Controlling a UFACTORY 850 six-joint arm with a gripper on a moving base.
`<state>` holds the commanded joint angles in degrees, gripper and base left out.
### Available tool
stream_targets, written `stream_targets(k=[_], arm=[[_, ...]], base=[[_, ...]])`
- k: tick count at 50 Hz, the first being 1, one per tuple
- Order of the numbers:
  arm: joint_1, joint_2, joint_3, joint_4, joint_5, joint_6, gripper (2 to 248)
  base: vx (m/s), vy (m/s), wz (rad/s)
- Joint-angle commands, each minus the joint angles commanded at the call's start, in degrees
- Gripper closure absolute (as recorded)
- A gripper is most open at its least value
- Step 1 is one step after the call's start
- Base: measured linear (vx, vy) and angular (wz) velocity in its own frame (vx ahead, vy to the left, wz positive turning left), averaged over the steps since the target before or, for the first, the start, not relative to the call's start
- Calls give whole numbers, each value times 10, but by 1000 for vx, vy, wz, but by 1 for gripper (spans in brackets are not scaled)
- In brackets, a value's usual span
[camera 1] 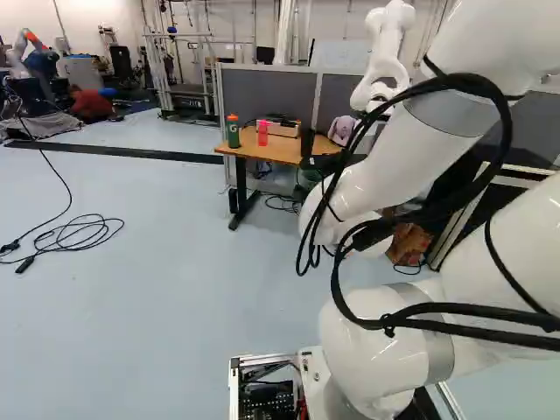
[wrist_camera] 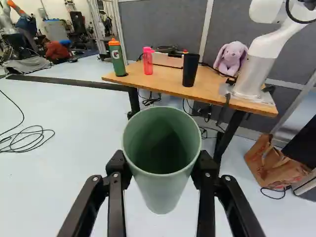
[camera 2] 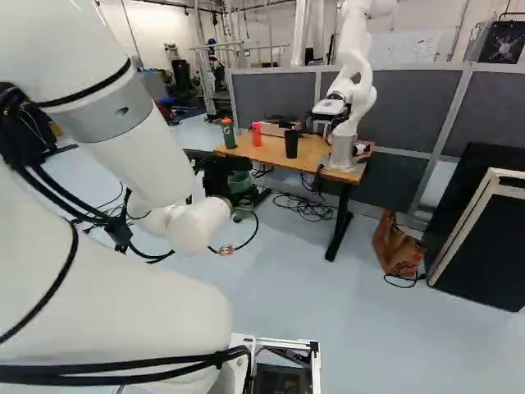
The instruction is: Place the green cup on the table
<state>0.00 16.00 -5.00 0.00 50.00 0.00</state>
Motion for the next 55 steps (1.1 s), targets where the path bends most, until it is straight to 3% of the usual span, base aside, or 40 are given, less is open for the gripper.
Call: stream_targets(k=[16, 55], arm=[[0, 0, 0, 0, 0, 0, 122], [0, 0, 0, 0, 0, 0, 122]], base=[[168, 75, -34], [284, 109, -59]])
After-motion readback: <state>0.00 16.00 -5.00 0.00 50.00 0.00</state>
